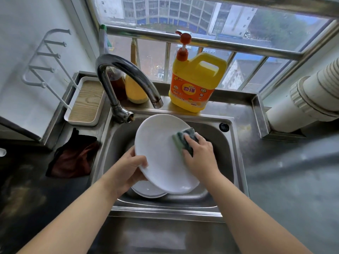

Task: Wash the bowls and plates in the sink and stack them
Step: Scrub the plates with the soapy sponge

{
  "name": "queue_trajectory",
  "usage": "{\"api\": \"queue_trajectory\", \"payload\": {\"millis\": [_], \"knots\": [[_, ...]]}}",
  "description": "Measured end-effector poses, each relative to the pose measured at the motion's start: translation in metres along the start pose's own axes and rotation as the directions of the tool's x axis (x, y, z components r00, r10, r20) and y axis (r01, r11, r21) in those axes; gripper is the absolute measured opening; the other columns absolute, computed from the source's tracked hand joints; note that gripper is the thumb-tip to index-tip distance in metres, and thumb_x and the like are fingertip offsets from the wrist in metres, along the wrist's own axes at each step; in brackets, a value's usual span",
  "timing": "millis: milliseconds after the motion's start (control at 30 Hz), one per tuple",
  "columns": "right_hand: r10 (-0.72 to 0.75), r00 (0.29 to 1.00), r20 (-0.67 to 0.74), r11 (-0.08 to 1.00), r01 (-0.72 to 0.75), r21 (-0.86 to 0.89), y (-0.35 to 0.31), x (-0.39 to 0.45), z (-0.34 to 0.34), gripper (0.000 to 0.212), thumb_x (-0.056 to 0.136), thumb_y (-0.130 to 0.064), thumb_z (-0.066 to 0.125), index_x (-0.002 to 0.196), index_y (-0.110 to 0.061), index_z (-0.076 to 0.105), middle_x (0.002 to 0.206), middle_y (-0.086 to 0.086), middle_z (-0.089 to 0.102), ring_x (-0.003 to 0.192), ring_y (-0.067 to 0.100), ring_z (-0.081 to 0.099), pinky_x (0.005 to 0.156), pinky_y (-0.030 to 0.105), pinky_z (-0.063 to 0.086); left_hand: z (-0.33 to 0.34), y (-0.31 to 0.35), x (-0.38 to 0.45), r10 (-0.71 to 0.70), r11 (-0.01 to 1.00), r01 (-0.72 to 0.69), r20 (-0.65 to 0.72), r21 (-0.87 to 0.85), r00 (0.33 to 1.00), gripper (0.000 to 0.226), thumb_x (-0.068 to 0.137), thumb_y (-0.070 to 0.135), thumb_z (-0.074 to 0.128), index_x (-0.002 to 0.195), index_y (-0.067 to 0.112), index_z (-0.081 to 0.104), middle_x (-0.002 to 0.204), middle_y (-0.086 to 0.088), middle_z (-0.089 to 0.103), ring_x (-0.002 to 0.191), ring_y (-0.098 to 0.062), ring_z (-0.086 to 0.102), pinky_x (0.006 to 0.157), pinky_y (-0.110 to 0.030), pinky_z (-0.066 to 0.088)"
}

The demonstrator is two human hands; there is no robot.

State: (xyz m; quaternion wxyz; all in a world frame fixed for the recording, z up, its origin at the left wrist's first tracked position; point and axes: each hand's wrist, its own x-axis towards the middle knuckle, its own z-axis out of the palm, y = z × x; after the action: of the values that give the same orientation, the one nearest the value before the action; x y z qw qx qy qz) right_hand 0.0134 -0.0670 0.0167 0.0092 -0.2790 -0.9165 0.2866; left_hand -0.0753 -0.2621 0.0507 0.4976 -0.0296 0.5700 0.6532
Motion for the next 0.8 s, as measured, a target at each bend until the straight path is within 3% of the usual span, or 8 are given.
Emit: {"api": "queue_trajectory", "payload": {"millis": [133,267,433,600,667,800], "knots": [[-0.206,0.978,0.012,0.96,0.2,0.196,-0.04,-0.012,0.011,0.052,0.088,-0.024,0.063,0.138,-0.027,0.048,0.149,0.009,0.037,0.131,0.028,0.034,0.109,0.024,0.019,0.008,-0.001,0.003,0.028,1.0,-0.028,0.0,0.005,1.0,0.06,0.063,0.002,0.048,0.12,0.016,0.058,0.105,-0.016,0.067,0.089,-0.028,0.066,0.069,-0.044,0.058],[-0.319,0.947,0.021,0.93,0.309,0.2,-0.041,-0.012,0.013,0.052,0.085,-0.023,0.066,0.134,-0.03,0.053,0.147,0.007,0.041,0.126,0.028,0.039,0.105,0.022,0.021,0.005,-0.002,-0.001,0.018,0.999,-0.019,0.02,0.027,1.0,0.061,0.062,0.0,0.049,0.119,0.019,0.058,0.108,-0.017,0.068,0.089,-0.028,0.069,0.066,-0.041,0.057],[-0.178,0.982,-0.056,0.982,0.181,0.058,-0.021,0.024,-0.005,0.051,0.091,-0.025,0.06,0.14,-0.029,0.046,0.15,0.003,0.033,0.131,0.025,0.029,0.111,0.028,0.019,0.007,-0.004,-0.008,-0.003,0.999,0.002,0.024,0.05,1.0,0.065,0.062,-0.001,0.053,0.122,0.024,0.055,0.114,-0.013,0.066,0.101,-0.033,0.065,0.075,-0.047,0.058],[0.001,0.995,0.1,0.967,0.025,-0.254,0.012,0.015,-0.013,0.052,0.091,-0.027,0.052,0.141,-0.036,0.042,0.149,0.004,0.033,0.125,0.03,0.032,0.107,0.038,0.027,-0.003,-0.003,-0.006,0.07,0.994,-0.082,-0.147,-0.077,0.987,0.064,0.068,-0.008,0.054,0.123,0.024,0.054,0.121,-0.014,0.06,0.105,-0.033,0.06,0.06,-0.032,0.056],[0.014,0.986,0.165,0.968,0.028,-0.25,0.013,-0.003,-0.008,0.051,0.09,-0.03,0.053,0.14,-0.035,0.044,0.148,0.007,0.036,0.122,0.032,0.035,0.105,0.035,0.028,-0.005,-0.004,-0.003,0.09,0.985,-0.118,-0.209,-0.124,0.974,0.058,0.08,-0.016,0.045,0.124,0.021,0.053,0.121,-0.015,0.06,0.106,-0.034,0.059,0.054,-0.029,0.055],[-0.087,0.97,0.229,0.994,0.101,-0.051,-0.001,-0.046,0.002,0.05,0.087,-0.036,0.057,0.137,-0.034,0.049,0.144,0.002,0.04,0.122,0.024,0.035,0.105,0.026,0.025,-0.006,-0.008,0.001,0.101,0.965,-0.158,-0.258,-0.208,0.961,0.058,0.084,-0.015,0.04,0.129,0.02,0.052,0.118,-0.01,0.061,0.103,-0.03,0.059,0.054,-0.029,0.055]]}}
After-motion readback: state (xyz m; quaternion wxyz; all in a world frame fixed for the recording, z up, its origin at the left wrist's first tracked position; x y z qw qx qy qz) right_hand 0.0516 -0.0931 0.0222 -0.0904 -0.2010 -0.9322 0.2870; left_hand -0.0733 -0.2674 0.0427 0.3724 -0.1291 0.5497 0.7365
